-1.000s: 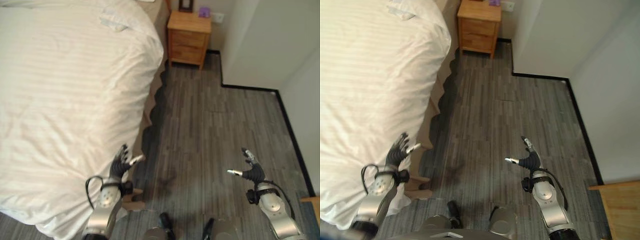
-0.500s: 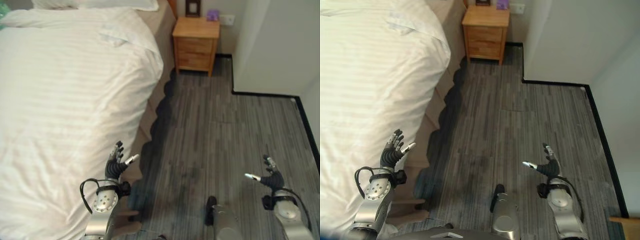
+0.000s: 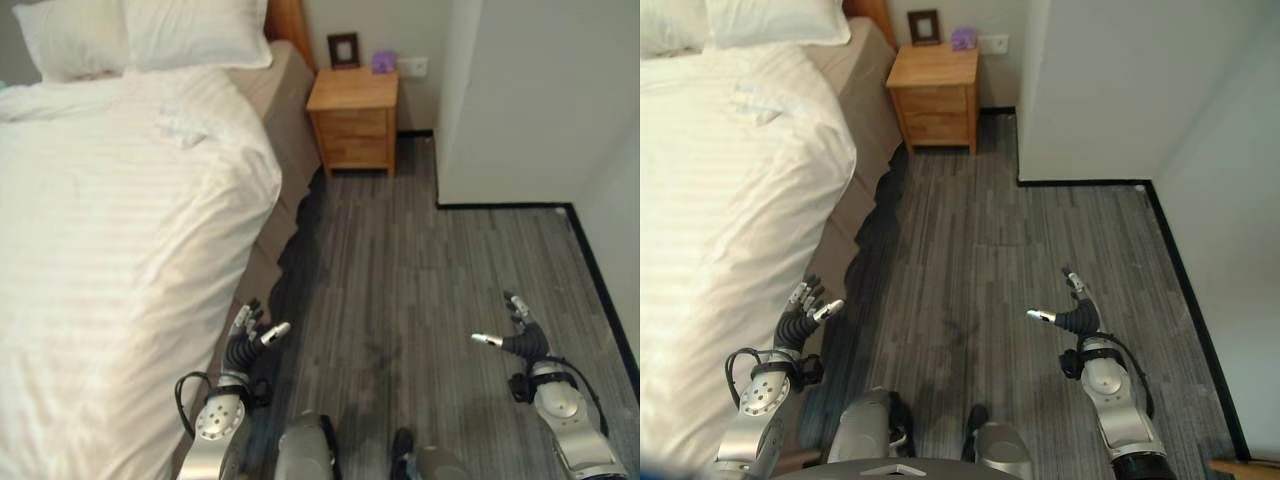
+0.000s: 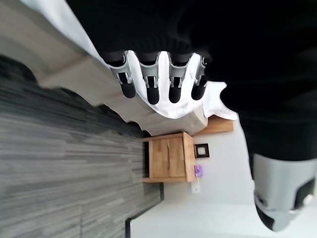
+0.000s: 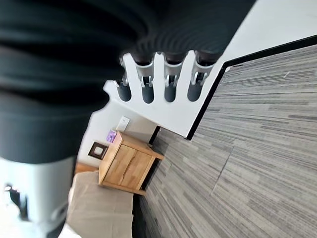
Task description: Making the bed.
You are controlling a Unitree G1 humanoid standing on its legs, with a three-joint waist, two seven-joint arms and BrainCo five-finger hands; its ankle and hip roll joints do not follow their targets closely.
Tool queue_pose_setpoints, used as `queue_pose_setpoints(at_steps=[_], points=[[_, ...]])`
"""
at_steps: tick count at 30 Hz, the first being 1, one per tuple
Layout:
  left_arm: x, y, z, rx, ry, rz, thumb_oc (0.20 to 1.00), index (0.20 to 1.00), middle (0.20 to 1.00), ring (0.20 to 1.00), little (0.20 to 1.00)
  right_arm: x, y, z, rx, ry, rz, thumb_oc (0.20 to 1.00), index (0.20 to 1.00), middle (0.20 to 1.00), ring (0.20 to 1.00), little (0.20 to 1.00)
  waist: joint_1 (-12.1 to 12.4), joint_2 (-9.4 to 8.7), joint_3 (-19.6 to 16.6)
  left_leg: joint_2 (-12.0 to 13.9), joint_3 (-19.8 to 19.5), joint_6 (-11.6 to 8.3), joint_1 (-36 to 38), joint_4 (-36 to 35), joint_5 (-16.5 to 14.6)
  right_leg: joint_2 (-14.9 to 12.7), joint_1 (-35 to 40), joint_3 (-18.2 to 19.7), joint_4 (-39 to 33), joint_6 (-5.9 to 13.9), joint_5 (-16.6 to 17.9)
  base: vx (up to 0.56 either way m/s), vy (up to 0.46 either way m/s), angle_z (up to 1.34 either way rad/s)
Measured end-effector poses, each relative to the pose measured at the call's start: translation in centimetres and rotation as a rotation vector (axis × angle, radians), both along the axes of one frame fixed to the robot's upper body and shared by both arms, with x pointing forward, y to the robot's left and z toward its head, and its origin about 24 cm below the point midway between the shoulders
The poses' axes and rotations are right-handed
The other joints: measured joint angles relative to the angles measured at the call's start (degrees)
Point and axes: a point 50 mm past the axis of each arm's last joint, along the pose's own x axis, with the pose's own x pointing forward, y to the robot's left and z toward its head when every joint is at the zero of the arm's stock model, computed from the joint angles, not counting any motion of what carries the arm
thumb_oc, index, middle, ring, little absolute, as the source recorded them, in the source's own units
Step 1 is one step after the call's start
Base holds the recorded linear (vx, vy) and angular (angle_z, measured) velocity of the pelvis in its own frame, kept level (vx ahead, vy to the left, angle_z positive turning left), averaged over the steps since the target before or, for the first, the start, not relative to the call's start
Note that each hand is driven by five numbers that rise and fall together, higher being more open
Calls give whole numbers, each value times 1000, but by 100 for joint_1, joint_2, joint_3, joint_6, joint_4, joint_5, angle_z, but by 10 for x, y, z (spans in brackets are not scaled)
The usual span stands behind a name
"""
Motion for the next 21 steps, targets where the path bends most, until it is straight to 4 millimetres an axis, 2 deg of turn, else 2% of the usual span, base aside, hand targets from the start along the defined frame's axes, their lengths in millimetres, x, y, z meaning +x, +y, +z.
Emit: queue_pose_setpoints(at_steps=[1,2,3,4,5,6,7,8,9,10,11,12,13,14,15,16,17,18,19,20,21], points=[[1,0,-1,0,3,5,1000,1000,1000,1000,1000,0,0,-1,1,5,1,1000,1000,1000,1000,1000,11,79,-11,-34,0,27,-6,-284,23,110,94,-25,4,-145,81,537,98,-16],[-3,0,-5,-1,24,9,1000,1000,1000,1000,1000,-3,0,-4,4,17,-4,1000,1000,1000,1000,1000,22,13,-12,-75,43,196,-162,-276,163,190,316,-15,-125,-41,-43,537,98,-16],[-6,1,-8,-3,36,19,1000,1000,1000,1000,1000,-4,0,-4,2,17,-4,1000,1000,1000,1000,1000,69,-4,-25,-71,202,188,-181,-439,135,223,503,-20,-251,21,-129,708,139,-2],[-7,-1,-9,-5,43,14,1000,1000,1000,1000,1000,-3,-3,-1,-6,4,-14,1000,1000,1000,1000,1000,-23,-100,27,-242,352,457,-207,-412,327,186,795,-126,-279,80,-198,691,114,-1],[-10,0,-9,-6,45,21,1000,1000,1000,1000,1000,-4,-3,-2,-1,6,-17,1000,1000,1000,1000,1000,-11,-206,28,-304,618,502,-130,-292,354,133,998,-70,-353,150,-235,874,136,-5],[-14,2,-10,-8,50,38,1000,1000,1000,1000,1000,-2,-2,0,0,-1,-13,1000,1000,1000,1000,1000,5,-237,8,-303,904,508,-54,-135,357,129,1126,38,-341,283,-316,569,70,-32],[-17,6,-12,-6,59,53,1000,1000,1000,1000,1000,-2,-1,1,0,-8,-9,1000,1000,1000,1000,1000,35,-304,-29,-262,1006,509,37,26,357,143,1267,160,-361,404,-390,516,67,-74],[-19,13,-11,10,64,76,1000,1000,1000,1000,1000,-1,2,2,0,-11,1,1000,1000,1000,1000,1000,177,-296,-139,-264,985,950,342,55,420,139,1507,428,-292,590,-512,471,92,-71],[-18,16,-10,17,66,84,1000,1000,1000,1000,1000,-2,5,0,3,-2,15,1000,1000,1000,1000,1000,231,-419,-164,-323,993,1263,413,38,347,44,1460,417,-67,641,-557,415,133,-51],[-13,16,-6,29,51,77,1000,1000,1000,1000,1000,-3,7,-1,12,0,13,1000,1000,1000,1000,1000,236,-516,-164,-369,951,1336,494,-7,271,-11,1373,311,214,714,-515,417,193,2],[-3,15,2,50,22,52,1000,1000,1000,1000,1000,-4,9,-3,22,3,11,1000,1000,1000,1000,1000,241,-648,-171,-466,923,1381,667,-103,210,-96,1107,148,904,745,-482,372,253,23],[7,12,8,72,1,20,1000,1000,1000,1000,1000,-4,12,-1,18,-11,18,1000,1000,1000,1000,1000,207,-703,-161,-541,791,1408,1044,-424,132,-340,472,-169,2634,933,-305,351,245,29],[11,11,11,83,-10,8,1000,1000,1000,1000,1000,-5,13,2,13,-23,20,1000,1000,1000,1000,1000,153,-687,-148,-592,723,1414,1279,-598,153,-603,-4,-307,3794,1096,114,313,239,54],[15,10,14,104,-19,-8,1000,1000,1000,1000,1000,-3,16,7,24,-53,13,1000,1000,1000,1000,1000,45,-698,-138,-690,553,1381,1473,-625,173,-1006,-431,-441,4675,1137,55,378,142,49],[18,10,18,114,-38,2,1000,1000,1000,1000,1000,-2,17,11,25,-73,18,1000,1000,1000,1000,1000,-6,-709,-143,-719,469,1441,1660,-623,39,-1218,-800,-253,5041,1217,-158,380,68,45],[23,11,23,120,-62,16,1000,1000,1000,1000,1000,5,17,24,23,-133,23,1000,1000,1000,1000,1000,-54,-534,-41,-663,281,1294,1918,-624,-331,-1611,-1562,-118,5595,1140,-263,402,-10,30],[24,11,24,122,-68,16,1000,1000,1000,1000,1000,5,16,27,21,-150,14,1000,1000,1000,1000,1000,-131,-466,-18,-643,303,1201,2001,-598,-279,-1820,-1902,-147,5563,1151,-304,392,-35,50],[24,11,25,122,-72,20,1000,1000,1000,1000,1000,4,14,28,17,-151,9,1000,1000,1000,1000,1000,-211,-418,-2,-610,228,1201,2056,-588,-279,-2003,-2142,-132,5244,1149,-334,340,-99,76],[24,11,25,113,-77,31,1000,1000,1000,1000,1000,1,11,26,11,-143,4,1000,1000,1000,1000,1000,-321,-296,38,-490,-27,1271,2175,-603,-383,-1995,-2307,-162,4265,1128,-326,327,-142,80],[25,13,26,112,-82,42,1000,1000,1000,1000,1000,0,10,25,19,-136,0,1000,1000,1000,1000,1000,-355,-196,70,-339,-197,1190,2214,-611,-418,-1764,-2263,-8,3316,1053,-262,321,-173,83],[24,15,25,115,-77,50,1000,1000,1000,1000,1000,-2,10,23,33,-126,-4,1000,1000,1000,1000,1000,-387,-192,82,-280,-178,1159,2213,-579,-401,-1627,-2217,136,2435,1028,-53,572,-222,82]])
